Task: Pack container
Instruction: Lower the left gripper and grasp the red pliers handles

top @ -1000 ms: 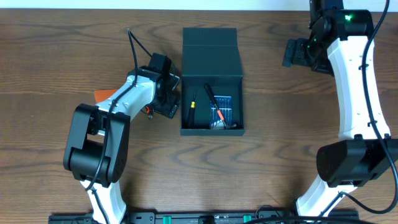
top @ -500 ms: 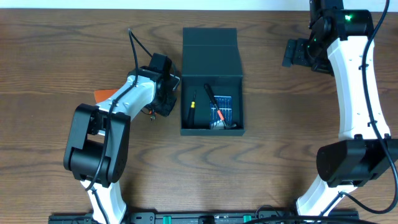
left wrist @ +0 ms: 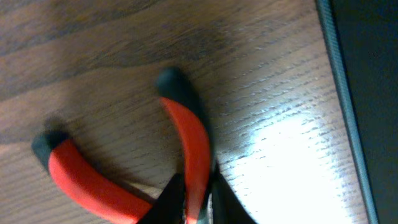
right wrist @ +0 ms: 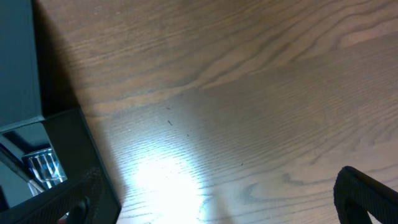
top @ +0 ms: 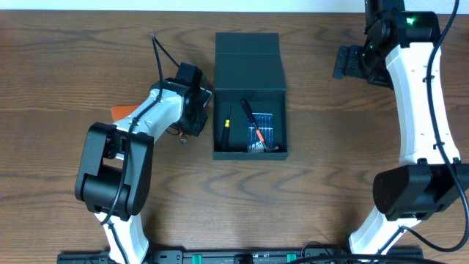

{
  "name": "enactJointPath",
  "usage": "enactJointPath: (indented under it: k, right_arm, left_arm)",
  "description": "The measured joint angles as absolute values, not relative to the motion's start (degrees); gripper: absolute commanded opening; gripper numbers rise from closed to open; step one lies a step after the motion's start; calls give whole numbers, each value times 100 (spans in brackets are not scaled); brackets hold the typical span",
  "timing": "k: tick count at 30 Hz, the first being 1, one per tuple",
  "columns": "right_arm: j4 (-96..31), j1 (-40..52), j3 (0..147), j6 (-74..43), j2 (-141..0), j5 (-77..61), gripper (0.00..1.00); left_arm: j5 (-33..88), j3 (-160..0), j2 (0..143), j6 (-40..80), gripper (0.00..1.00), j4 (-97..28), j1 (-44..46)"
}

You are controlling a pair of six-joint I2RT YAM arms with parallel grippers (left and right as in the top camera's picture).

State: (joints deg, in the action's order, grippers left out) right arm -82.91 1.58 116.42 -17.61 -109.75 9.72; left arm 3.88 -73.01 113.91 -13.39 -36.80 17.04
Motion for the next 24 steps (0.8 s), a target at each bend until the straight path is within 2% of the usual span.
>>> enactJointPath:
  k: [24]
  right_arm:
    - [-8291, 158, 11642, -1758, -10975, 974, 99]
  left_arm:
    - [67, -7288, 11327, -1334, 6, -3824, 1726]
